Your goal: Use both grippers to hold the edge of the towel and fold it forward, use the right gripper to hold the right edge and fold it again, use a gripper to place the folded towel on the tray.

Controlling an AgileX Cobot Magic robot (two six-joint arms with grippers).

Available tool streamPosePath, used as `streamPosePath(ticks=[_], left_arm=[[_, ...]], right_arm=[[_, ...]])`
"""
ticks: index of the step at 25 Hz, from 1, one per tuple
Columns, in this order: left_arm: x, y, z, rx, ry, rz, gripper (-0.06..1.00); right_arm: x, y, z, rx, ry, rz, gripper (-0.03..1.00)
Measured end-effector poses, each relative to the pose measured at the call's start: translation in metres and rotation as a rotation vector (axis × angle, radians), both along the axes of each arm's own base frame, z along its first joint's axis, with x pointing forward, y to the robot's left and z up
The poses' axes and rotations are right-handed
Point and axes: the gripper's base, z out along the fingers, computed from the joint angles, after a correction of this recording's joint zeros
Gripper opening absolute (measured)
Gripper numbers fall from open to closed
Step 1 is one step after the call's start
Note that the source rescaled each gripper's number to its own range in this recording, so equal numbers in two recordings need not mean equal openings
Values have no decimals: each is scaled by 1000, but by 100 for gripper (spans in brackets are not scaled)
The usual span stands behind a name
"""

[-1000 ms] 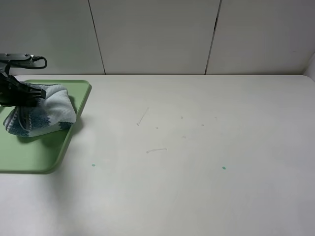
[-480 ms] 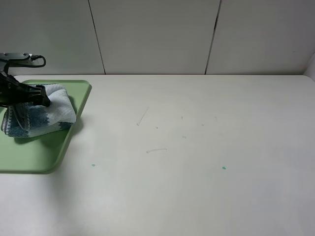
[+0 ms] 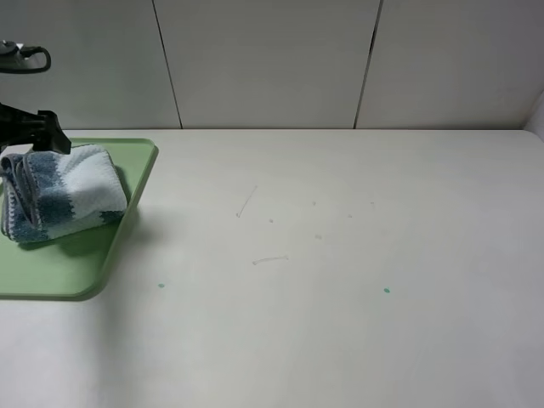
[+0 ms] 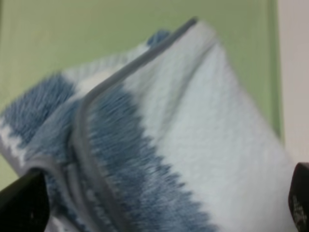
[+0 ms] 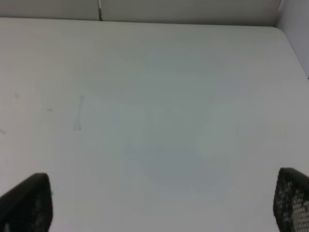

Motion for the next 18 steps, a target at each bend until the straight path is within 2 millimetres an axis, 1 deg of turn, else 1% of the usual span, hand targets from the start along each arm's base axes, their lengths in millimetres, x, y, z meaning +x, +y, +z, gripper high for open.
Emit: streamPosePath(ticks=[1,5,12,16,18], left_arm=[[-1,0,2,0,-4,-1,100],[-1,0,0,-3,10,-2,100],[3,0,-15,7,56,-26,100],[7,1,-31,29,101,-72,100],[9,2,-44,40,135,-101,100]], right_arm=[[0,0,0,0,-1,0,100],[0,0,0,0,-1,0,100],[0,0,0,0,-1,0,100],[0,0,0,0,-1,0,100],[0,0,0,0,-1,0,100]])
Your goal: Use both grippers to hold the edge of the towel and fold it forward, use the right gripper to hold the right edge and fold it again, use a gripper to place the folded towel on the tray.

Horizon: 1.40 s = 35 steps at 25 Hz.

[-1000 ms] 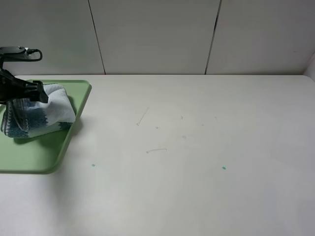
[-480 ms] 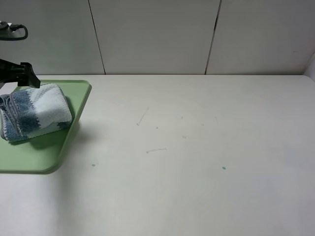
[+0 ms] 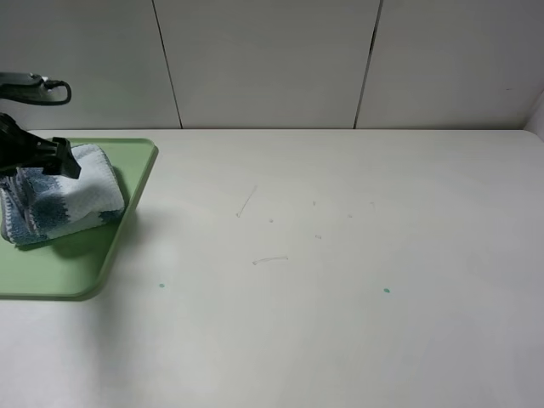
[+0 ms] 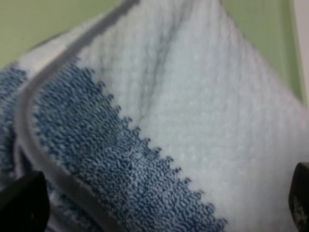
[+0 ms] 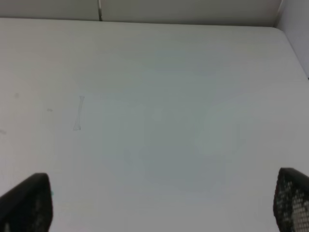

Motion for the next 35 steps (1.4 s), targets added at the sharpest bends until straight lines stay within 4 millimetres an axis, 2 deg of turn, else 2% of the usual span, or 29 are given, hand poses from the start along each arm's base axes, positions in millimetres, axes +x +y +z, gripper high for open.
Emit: streamPosePath(ticks=[6,10,16,22,29,35], left_arm=[[4,1,-33,14,87,-54,100],[4,1,-30,14,82,-55,100],[-7,-3,7,10,41,-67,100],[-32,-9,47,-20,53,-74,100],[-67,-12,81,-2,125,-65,100],[-92,-16,101,-12,149,-56,100]], right_arm=[[0,0,0,0,1,0,100],[0,0,0,0,1,0,100],[0,0,0,0,1,0,100],[0,0,0,0,1,0,100],[0,0,0,0,0,0,100],[0,0,0,0,0,0,100]])
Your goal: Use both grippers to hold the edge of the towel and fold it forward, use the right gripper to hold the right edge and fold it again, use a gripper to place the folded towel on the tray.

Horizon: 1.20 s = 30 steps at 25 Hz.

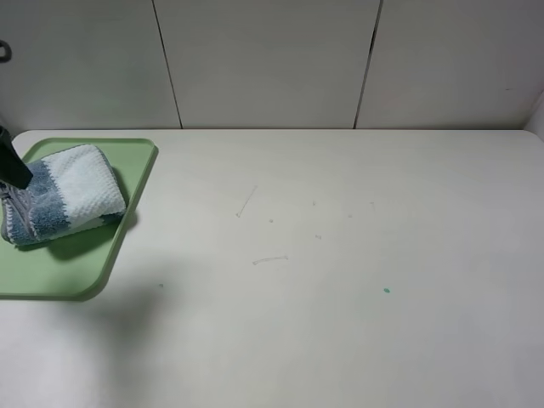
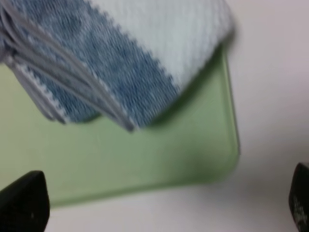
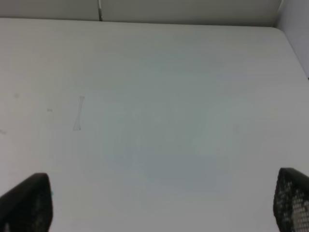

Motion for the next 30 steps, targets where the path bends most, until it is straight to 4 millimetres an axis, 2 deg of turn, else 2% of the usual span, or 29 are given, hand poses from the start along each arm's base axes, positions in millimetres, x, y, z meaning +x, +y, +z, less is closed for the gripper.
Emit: streamPosePath(ticks=[9,18,21,26,30], left_arm=[[-44,-8,33,-2,-13,-15,100],[-102,-17,63,24,-75,-21,100],[-117,-18,71,38,-143,1,100],[-149,-24,79,50,-266,22,100],[-174,-28,78,62,-350,22,100]], right_arm=[[0,0,0,0,0,0,100],[0,0,0,0,1,0,100],[0,0,0,0,1,0,100],[0,0,0,0,1,0,100],[0,0,0,0,1,0,100]])
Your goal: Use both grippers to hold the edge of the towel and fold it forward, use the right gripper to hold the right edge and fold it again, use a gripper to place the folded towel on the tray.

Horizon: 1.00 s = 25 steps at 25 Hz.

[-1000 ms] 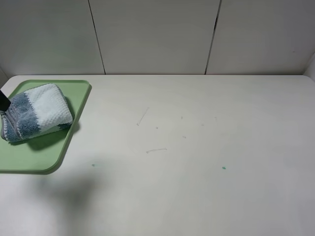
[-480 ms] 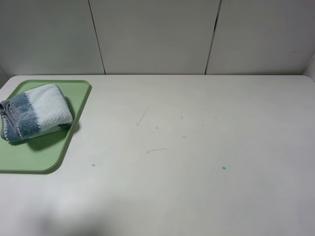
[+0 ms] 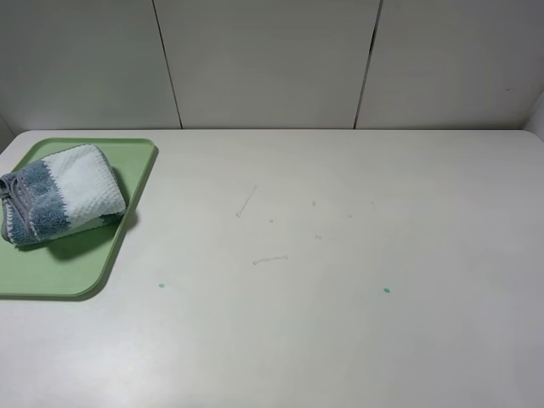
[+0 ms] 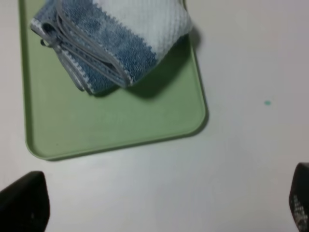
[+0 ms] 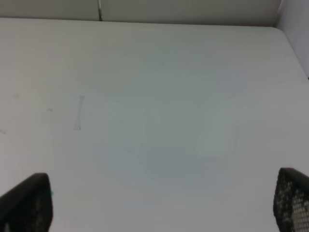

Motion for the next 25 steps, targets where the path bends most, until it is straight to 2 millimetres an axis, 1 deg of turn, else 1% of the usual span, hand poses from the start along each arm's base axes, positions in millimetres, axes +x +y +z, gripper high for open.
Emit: streamPosePath(ticks=[8,12,14,18,23,25], left_arm=[[-33,-10,-16,-33,-104,-25,100],[-52,-14,-31,-35,-169,-68,100],[-60,-14,-39,-34,-228,-96,100],[-67,-10,-56,-50,-278,-103,100],[-68,-11,-78,-78,-287,-118,100],[-67,-11,-82,-79,-282,-117,100]], right_arm=[[0,0,0,0,0,0,100],[0,0,0,0,0,0,100],[0,0,0,0,0,0,100],[0,0,0,0,0,0,100],[0,0,0,0,0,0,100],[0,0,0,0,0,0,100]])
